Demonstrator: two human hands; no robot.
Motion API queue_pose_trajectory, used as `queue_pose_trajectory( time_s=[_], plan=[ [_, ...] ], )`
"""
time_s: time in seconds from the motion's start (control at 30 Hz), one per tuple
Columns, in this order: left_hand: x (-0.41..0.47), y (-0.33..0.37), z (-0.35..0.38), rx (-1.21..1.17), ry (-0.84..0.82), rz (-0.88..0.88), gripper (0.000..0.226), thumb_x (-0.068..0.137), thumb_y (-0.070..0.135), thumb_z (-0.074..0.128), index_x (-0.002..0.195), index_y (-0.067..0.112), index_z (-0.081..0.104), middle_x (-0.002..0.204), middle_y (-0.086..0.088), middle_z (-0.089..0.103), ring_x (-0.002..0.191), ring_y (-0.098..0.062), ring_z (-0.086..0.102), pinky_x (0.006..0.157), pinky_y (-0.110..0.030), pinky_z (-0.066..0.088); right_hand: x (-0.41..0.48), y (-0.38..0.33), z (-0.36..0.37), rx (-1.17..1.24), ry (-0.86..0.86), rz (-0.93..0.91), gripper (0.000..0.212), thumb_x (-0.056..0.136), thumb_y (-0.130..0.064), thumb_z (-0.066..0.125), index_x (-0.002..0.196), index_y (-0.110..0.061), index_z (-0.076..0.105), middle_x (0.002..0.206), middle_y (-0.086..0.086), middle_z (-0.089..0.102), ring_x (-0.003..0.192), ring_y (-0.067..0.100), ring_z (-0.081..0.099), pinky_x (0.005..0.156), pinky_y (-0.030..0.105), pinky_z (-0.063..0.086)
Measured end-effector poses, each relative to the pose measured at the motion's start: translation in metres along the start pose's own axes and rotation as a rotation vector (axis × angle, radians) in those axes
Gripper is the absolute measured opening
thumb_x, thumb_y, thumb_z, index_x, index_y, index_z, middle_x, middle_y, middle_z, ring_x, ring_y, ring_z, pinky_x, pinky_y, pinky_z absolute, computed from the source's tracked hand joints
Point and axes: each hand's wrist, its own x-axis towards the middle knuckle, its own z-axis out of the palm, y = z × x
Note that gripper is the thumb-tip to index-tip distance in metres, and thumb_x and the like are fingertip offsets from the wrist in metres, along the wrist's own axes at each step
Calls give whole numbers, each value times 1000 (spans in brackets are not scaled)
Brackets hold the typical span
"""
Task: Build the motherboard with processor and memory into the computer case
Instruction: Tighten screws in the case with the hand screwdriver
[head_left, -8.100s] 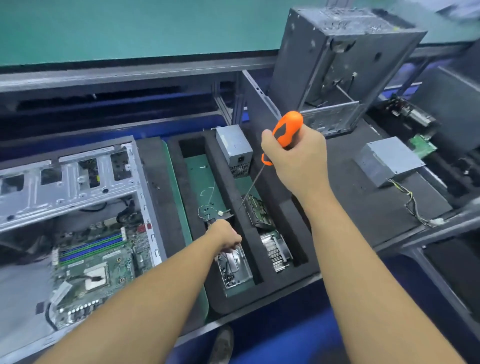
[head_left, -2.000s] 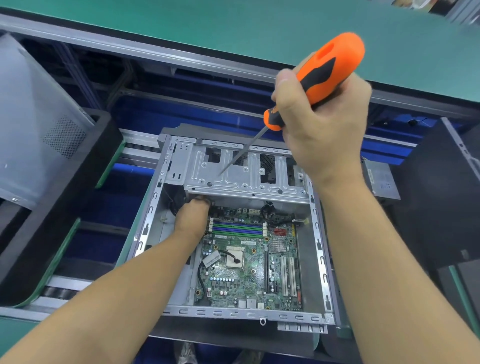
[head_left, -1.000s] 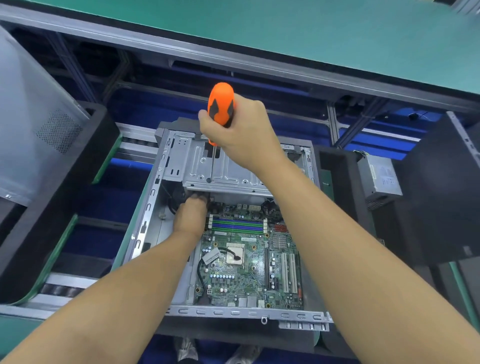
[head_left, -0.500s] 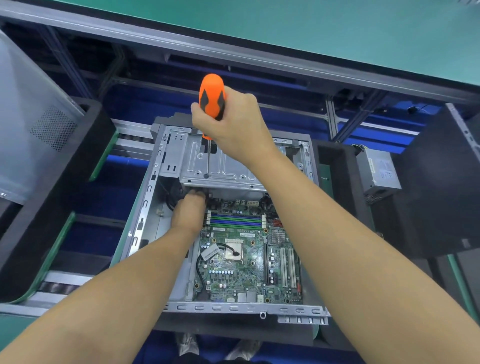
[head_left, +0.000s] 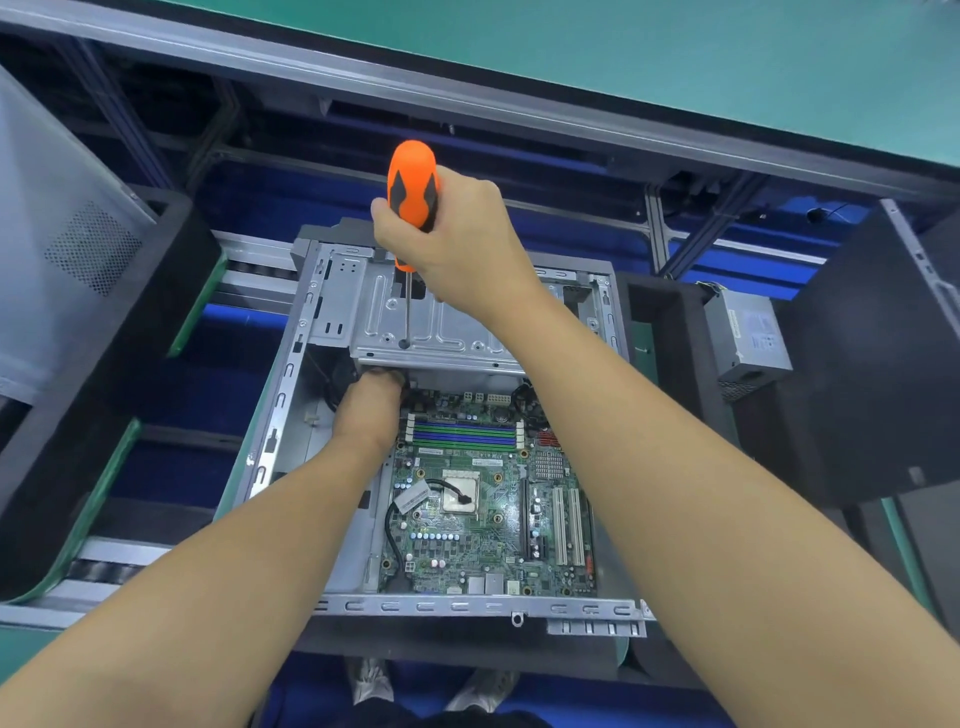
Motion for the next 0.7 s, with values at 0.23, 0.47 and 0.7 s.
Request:
queue_pose_trajectory(
  time_s=[0.23, 0.47, 0.7],
  plan=[
    [-7, 1, 2, 138, 6, 110, 31, 76, -18, 55, 101, 1, 59, 101, -18, 61, 81, -37, 68, 62, -38, 51, -1, -4, 2, -2, 16, 27, 33, 92, -25, 64, 69, -12, 44, 56, -2, 39, 54, 30, 55, 50, 33, 39],
    [-3, -4, 7, 179, -4, 132, 32, 77, -17, 58, 103, 3, 58, 105, -16, 60, 87, -36, 65, 60, -37, 46, 1, -7, 3, -34, 14, 23, 34, 92, -24, 65, 70, -10, 44, 58, 1, 37, 49, 12, 29, 50, 26, 32],
    [-1, -5, 9, 190, -17, 121, 24, 83, -12, 55, 101, 4, 59, 102, -14, 60, 90, -33, 64, 58, -34, 40, 0, -9, -2, -63, -38, 22, 31, 93, -26, 64, 72, -11, 46, 59, 1, 42, 47, 11, 35, 47, 29, 39]
  ],
)
